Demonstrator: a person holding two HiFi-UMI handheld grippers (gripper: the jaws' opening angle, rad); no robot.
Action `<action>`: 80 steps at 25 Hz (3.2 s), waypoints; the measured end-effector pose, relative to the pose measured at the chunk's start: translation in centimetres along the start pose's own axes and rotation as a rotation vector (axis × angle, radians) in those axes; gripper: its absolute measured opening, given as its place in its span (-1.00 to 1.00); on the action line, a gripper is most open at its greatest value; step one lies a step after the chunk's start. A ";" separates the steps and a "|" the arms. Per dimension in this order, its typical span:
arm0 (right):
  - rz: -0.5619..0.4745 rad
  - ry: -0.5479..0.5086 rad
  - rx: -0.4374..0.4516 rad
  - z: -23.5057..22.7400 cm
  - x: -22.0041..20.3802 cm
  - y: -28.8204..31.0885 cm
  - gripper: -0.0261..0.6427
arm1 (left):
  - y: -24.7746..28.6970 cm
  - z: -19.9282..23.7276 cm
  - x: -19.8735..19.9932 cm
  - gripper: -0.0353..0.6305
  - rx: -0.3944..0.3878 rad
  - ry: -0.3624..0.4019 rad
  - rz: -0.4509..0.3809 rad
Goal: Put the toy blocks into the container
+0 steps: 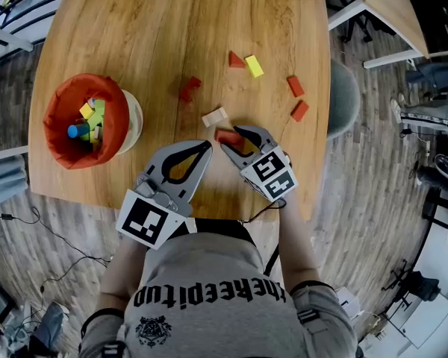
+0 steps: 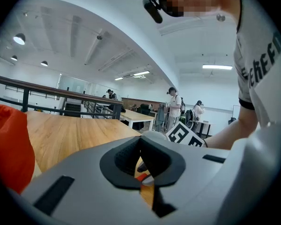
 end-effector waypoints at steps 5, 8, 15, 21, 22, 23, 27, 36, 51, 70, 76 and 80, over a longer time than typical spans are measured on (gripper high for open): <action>0.045 -0.037 0.022 0.2 -0.8 0.8 -0.33 | 0.2 0.5 -0.2 -0.86 0.015 -0.013 0.005; 0.049 -0.047 0.022 0.0 -1.0 1.1 -0.32 | 0.3 0.7 -0.3 -0.86 0.021 -0.014 0.005; 0.116 -0.082 0.041 0.1 -2.1 1.8 -0.33 | 0.3 1.2 -0.5 -0.86 0.031 -0.023 0.007; 0.103 -0.059 0.022 0.0 -2.1 2.0 -0.39 | 0.3 1.4 -0.5 -0.86 0.029 -0.020 0.007; 0.104 -0.060 0.018 0.0 -2.1 2.0 -0.40 | 0.2 1.4 -0.5 -0.86 0.029 -0.021 0.008; 0.105 -0.061 0.013 0.0 -2.1 2.1 -0.41 | 0.1 1.4 -0.5 -0.86 0.029 -0.021 0.009; 0.093 -0.050 -0.007 0.2 -1.7 1.9 -0.43 | -0.3 1.6 -0.4 -0.86 0.026 -0.020 0.005; -0.003 -0.002 -0.043 1.5 0.9 0.8 -0.44 | -1.6 1.6 0.5 -0.86 0.009 -0.005 -0.012; -0.193 -0.040 -0.059 4.4 8.2 -0.5 -0.44 | -5.0 1.3 2.4 -0.86 0.003 0.039 -0.055; -0.416 -0.219 0.080 11.5 20.7 1.6 -0.44 | -14.4 3.8 4.3 -0.86 0.215 0.071 -0.128; -0.450 -0.278 0.137 13.9 23.8 2.8 -0.44 | -17.1 4.7 4.8 -0.86 0.293 0.081 -0.154; -0.455 -0.302 0.172 15.3 24.9 4.0 -0.44 | -18.7 5.3 5.0 -0.86 0.342 0.088 -0.165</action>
Point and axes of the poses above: the fingertips, and each gripper's own axes: y forward along the fingers, z to its left, x out of its top, the point moved 3 cm from there along -y, backward along the fingers, and after that the axes turned 8 degrees about -z, right-handed, at the moved point
